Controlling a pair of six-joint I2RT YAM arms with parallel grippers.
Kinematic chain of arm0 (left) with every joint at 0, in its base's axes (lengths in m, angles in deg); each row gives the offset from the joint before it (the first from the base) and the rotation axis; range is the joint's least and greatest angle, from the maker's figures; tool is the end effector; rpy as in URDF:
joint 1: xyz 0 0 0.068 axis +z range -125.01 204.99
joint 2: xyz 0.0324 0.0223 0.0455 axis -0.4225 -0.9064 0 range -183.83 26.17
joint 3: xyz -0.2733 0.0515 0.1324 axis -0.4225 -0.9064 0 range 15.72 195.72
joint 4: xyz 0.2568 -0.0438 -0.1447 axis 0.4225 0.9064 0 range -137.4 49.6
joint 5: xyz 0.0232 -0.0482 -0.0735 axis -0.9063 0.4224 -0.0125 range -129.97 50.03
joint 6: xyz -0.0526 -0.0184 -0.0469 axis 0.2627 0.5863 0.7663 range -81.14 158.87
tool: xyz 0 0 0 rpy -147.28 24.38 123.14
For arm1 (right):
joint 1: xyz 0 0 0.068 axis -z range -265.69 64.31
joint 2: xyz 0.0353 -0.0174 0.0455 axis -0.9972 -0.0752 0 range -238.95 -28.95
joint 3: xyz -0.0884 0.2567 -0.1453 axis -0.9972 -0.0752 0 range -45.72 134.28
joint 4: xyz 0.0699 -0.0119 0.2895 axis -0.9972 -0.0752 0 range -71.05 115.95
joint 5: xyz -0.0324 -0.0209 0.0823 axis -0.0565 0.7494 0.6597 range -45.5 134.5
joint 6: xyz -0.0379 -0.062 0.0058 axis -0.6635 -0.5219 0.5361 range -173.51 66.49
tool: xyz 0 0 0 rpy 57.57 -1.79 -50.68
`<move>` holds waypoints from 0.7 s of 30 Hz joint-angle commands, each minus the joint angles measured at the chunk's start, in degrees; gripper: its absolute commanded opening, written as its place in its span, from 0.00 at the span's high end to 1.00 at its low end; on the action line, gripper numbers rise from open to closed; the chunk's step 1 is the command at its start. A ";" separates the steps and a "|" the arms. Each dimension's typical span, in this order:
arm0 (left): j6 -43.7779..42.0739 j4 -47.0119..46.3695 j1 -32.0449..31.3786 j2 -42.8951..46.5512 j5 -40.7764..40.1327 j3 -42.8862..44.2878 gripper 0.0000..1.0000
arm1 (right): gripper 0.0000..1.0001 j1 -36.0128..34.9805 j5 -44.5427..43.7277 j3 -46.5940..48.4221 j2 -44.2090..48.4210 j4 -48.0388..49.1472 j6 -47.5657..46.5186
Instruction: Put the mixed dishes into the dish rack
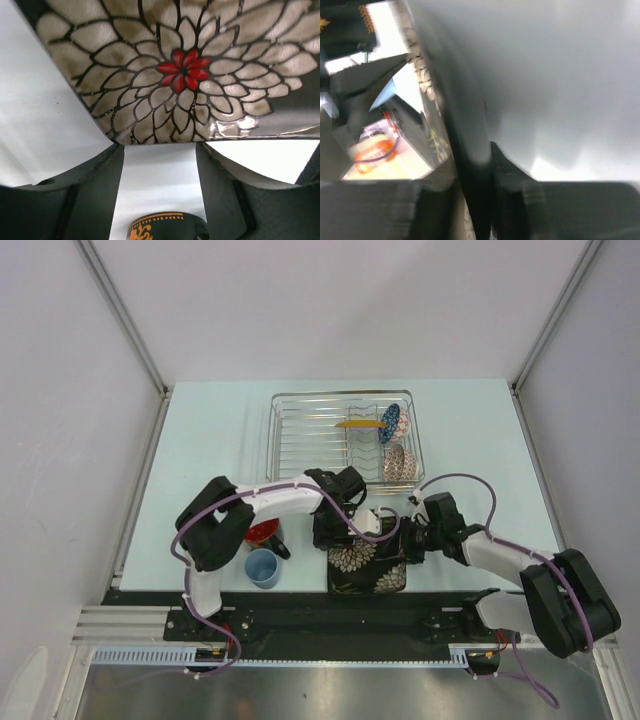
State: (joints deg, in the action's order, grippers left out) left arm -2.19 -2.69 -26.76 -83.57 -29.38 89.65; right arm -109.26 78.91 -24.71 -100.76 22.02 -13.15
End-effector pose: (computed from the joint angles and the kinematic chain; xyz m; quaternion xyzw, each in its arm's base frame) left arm 0.2442 -0.3277 0.1471 0.7239 0.6788 -0.0993 0.0734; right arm 0.1913 0.1209 0.1155 0.0443 0.9137 0.3924 0.0963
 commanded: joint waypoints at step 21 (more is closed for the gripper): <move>8.28 12.60 23.08 14.26 22.98 35.32 0.29 | 1.00 -5.51 -16.39 24.03 21.80 -21.65 -14.41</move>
State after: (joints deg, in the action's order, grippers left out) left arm 4.12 2.86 -8.05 -76.68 -12.51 122.39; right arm -112.54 61.58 -13.08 -81.02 -4.62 -22.29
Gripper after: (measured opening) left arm 0.701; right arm 0.186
